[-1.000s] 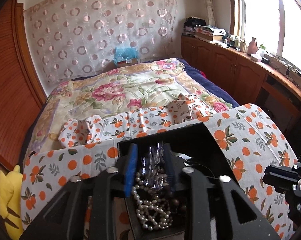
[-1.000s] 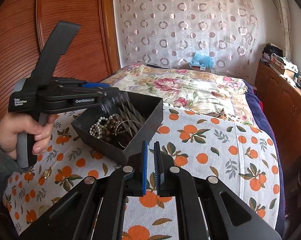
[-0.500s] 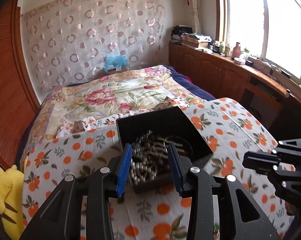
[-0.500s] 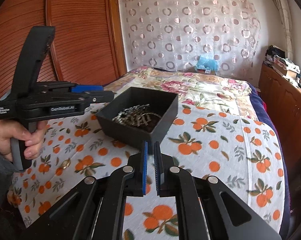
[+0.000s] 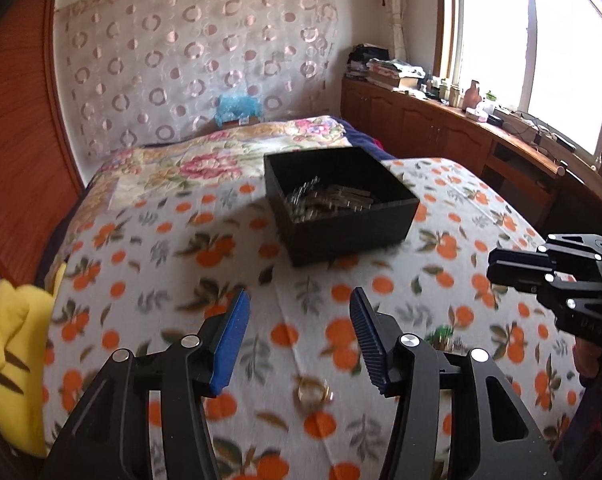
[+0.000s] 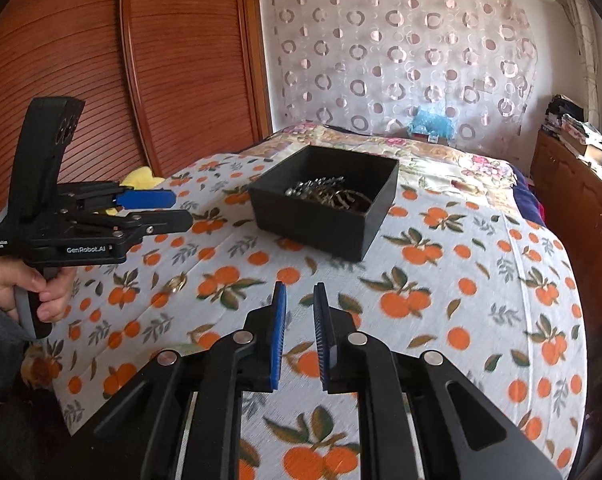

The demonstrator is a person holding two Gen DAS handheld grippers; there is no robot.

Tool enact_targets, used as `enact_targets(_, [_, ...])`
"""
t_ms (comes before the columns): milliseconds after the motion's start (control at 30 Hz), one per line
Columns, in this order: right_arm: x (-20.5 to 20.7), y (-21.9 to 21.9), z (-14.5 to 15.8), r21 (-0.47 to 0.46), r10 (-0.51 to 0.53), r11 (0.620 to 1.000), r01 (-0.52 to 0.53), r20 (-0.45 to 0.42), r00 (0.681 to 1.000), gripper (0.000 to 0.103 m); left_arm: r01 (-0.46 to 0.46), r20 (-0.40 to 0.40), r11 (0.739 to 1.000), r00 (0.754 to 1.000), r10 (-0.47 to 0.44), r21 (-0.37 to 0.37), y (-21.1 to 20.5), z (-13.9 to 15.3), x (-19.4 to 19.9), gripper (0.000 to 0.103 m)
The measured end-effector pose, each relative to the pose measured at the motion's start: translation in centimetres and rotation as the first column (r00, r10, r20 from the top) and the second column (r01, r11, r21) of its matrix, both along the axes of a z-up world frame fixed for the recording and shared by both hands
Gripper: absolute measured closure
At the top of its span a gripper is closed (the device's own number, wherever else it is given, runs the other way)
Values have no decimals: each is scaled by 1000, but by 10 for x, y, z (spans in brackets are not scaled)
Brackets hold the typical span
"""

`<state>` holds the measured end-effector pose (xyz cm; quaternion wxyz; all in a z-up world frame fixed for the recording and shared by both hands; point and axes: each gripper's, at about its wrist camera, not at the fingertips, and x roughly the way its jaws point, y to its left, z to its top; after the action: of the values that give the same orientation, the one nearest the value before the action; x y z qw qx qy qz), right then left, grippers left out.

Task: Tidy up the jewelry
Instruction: 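Move the right gripper to the green-stone pendant chain and close it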

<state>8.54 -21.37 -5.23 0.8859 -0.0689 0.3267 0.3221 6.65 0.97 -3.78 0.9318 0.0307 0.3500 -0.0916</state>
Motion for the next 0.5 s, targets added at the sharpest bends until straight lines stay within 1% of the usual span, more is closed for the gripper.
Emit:
enact_targets(33, [-2, 1, -1, -1, 2, 1000, -2, -3, 1000, 87, -6, -4, 1000, 1000, 6, 0, 2, -3, -4, 49])
enact_targets(100, [-5, 3, -5, -11, 2, 1000, -2, -7, 1000, 87, -14, -8, 1000, 1000, 14, -7, 6, -7, -10, 39])
enact_targets(167, [-5, 4, -9, -17, 4, 1000, -4, -17, 1000, 87, -17, -13, 1000, 1000, 17, -17, 8, -11, -15, 33])
enact_targets(200, [-4, 5, -12, -23, 8, 1000, -8, -30, 1000, 85, -20, -14, 1000, 1000, 19, -18, 8, -12, -17, 31])
enact_targets(233, [-2, 6, -15, -29, 13, 999, -14, -39, 999, 81, -22, -16, 1000, 1000, 22, -18, 9, -14, -19, 29])
enact_targets(300, [-1, 10, -21, -48, 22, 999, -24, -56, 998, 75, -26, -20, 999, 999, 25, -23, 10, -16, -22, 22])
enact_targets(400, [2, 16, -28, -67, 34, 997, -39, -75, 997, 75, -31, -35, 999, 999, 30, -21, 12, -21, -24, 20])
enact_targets(500, [7, 24, -34, -80, 55, 995, -63, -101, 993, 75, -33, -45, 999, 998, 32, -16, 14, -25, -25, 19])
